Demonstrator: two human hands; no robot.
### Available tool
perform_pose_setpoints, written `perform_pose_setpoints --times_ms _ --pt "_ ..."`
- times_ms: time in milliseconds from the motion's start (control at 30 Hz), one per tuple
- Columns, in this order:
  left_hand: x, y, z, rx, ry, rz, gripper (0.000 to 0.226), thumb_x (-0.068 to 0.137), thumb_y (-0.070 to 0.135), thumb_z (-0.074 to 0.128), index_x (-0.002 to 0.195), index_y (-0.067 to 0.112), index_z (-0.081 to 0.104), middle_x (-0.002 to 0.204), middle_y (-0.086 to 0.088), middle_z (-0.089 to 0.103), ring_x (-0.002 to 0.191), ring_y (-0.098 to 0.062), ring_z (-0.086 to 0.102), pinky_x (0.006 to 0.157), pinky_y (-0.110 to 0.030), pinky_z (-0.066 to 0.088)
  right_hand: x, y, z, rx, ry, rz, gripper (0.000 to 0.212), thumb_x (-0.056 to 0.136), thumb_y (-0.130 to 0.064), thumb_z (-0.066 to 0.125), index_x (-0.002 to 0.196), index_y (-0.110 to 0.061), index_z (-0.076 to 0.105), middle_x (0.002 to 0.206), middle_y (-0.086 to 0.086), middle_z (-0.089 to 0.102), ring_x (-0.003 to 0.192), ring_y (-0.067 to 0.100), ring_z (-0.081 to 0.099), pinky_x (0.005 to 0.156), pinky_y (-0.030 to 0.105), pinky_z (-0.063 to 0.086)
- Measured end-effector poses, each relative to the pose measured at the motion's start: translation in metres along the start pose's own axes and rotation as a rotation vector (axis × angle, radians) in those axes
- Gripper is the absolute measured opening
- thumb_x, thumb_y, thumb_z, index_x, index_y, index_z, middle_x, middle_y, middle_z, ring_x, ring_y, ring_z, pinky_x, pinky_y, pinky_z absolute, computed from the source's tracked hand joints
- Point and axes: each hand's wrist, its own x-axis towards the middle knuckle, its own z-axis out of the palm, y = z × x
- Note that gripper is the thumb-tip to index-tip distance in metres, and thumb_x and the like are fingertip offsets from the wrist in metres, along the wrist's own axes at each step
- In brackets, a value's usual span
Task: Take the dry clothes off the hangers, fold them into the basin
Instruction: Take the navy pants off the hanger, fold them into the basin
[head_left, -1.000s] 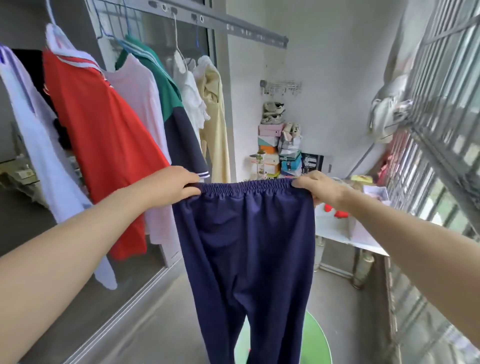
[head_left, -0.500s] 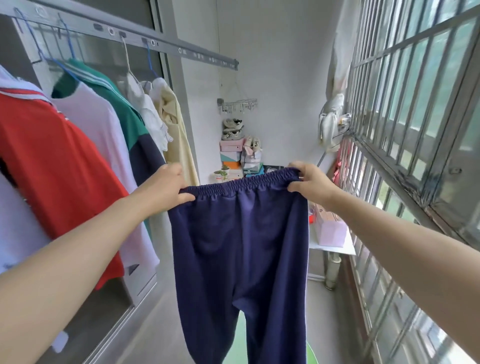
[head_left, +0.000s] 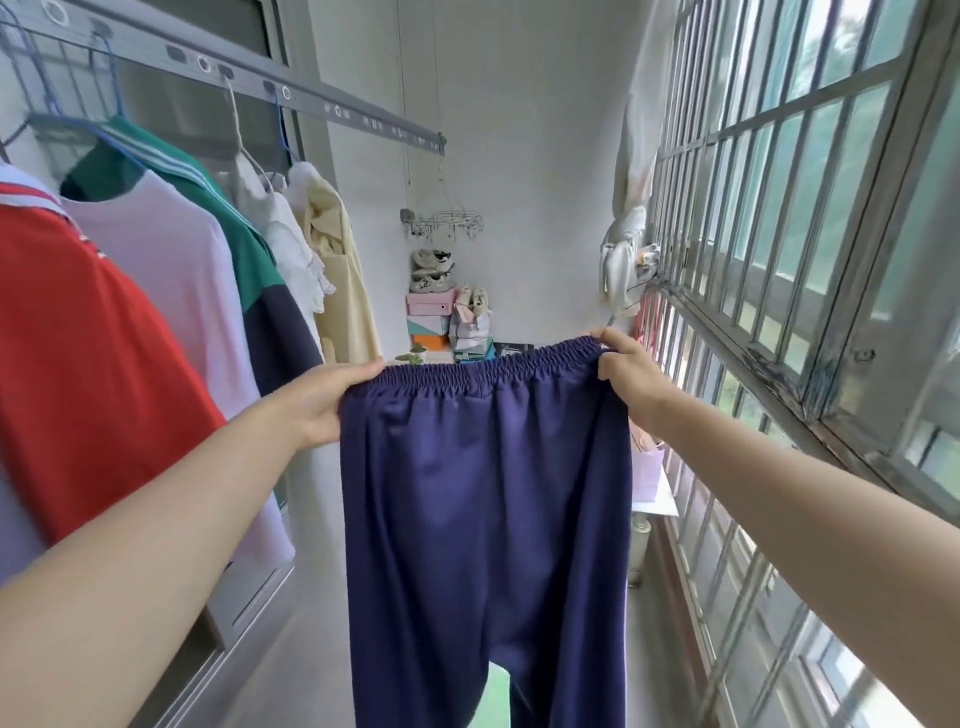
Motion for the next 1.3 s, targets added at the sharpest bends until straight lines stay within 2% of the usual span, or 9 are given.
perform_pose_setpoints --times_ms 100,233,367,467,600,667,833,1100,1300 --pt "0.009 0.004 0.006 0.095 0.144 0.128 0.013 0.090 -0.005 0.054 0.082 0.003 0.060 0.064 -0.007 0.069 0.055 -0.015 0.068 0.055 -0.026 0.058 0.006 0.007 -0.007 0.099 0.037 0.140 0.048 0.074 0.018 0.024 0.083 -0.011 0.061 0.080 0.007 0.059 0.078 0.023 0.055 0.076 0.028 0.045" --pt "0.022 -0.019 0.010 0.225 0.307 -0.053 0.011 0.082 -0.010 0.064 0.091 -0.005 0.060 0.061 -0.014 0.066 0.043 -0.017 0.064 0.041 -0.029 0.053 -0.002 0.025 -0.005 0.075 0.101 0.462 0.021 0.074 0.008 0.040 0.078 -0.003 0.058 0.081 0.015 0.058 0.077 0.030 0.057 0.091 0.043 0.049" --pt "0.033 -0.041 0.016 0.192 0.341 -0.088 0.027 0.090 -0.001 0.060 0.116 -0.003 0.053 0.072 -0.014 0.061 0.043 -0.017 0.062 0.037 -0.027 0.051 -0.009 0.043 0.006 0.242 0.043 0.626 0.021 0.090 0.001 0.035 0.091 -0.007 0.054 0.084 0.010 0.055 0.076 0.025 0.053 0.099 0.037 0.042" --pt "0.037 -0.047 0.023 0.081 0.349 -0.141 0.009 0.096 0.010 0.054 0.097 0.001 0.056 0.049 -0.007 0.064 0.038 -0.016 0.061 0.042 -0.029 0.052 -0.011 0.047 0.015 0.421 0.043 0.661 0.018 0.094 0.000 0.037 0.087 -0.002 0.054 0.085 0.010 0.059 0.074 0.022 0.056 0.094 0.034 0.045" --pt "0.042 -0.042 0.044 -0.106 0.294 -0.155 0.023 0.098 0.019 0.052 0.078 0.009 0.057 0.049 -0.003 0.065 0.039 -0.013 0.062 0.056 -0.028 0.053 -0.011 0.041 0.035 0.624 0.031 0.570 0.022 0.093 0.002 0.040 0.078 -0.001 0.057 0.066 0.010 0.066 0.060 0.020 0.063 0.078 0.030 0.051" --pt "0.047 -0.034 0.060 -0.178 0.281 -0.094 0.023 0.098 0.020 0.052 0.077 0.010 0.058 0.049 -0.001 0.066 0.040 -0.011 0.062 0.068 -0.030 0.050 -0.006 0.032 0.047 0.690 0.002 0.516 0.020 0.094 0.000 0.042 0.083 -0.002 0.059 0.073 0.010 0.066 0.070 0.020 0.061 0.085 0.032 0.050" --pt "0.054 0.016 0.098 -0.215 0.220 0.135 0.018 0.094 0.019 0.059 0.080 0.008 0.059 0.055 -0.002 0.068 0.048 -0.012 0.066 0.059 -0.027 0.055 0.011 -0.017 0.068 0.781 -0.140 0.290 0.023 0.096 -0.005 0.042 0.112 -0.002 0.058 0.102 0.016 0.065 0.088 0.026 0.063 0.087 0.035 0.050" --pt "0.043 0.098 0.132 -0.251 0.045 0.406 0.033 0.085 0.019 0.070 0.109 -0.003 0.063 0.111 -0.020 0.068 0.090 -0.027 0.070 0.078 -0.036 0.058 0.024 -0.106 0.043 0.770 -0.234 0.005 0.022 0.093 -0.016 0.045 0.078 -0.010 0.061 0.059 0.000 0.064 0.056 0.014 0.062 0.066 0.027 0.049" --pt "0.032 0.104 0.149 -0.164 -0.044 0.543 0.011 0.082 0.002 0.070 0.090 -0.003 0.064 0.075 -0.012 0.073 0.069 -0.021 0.071 0.062 -0.029 0.057 0.035 -0.108 0.034 0.764 -0.304 -0.074 0.046 0.097 -0.043 0.039 0.129 -0.013 0.053 0.125 0.002 0.062 0.116 0.017 0.058 0.109 0.037 0.038"
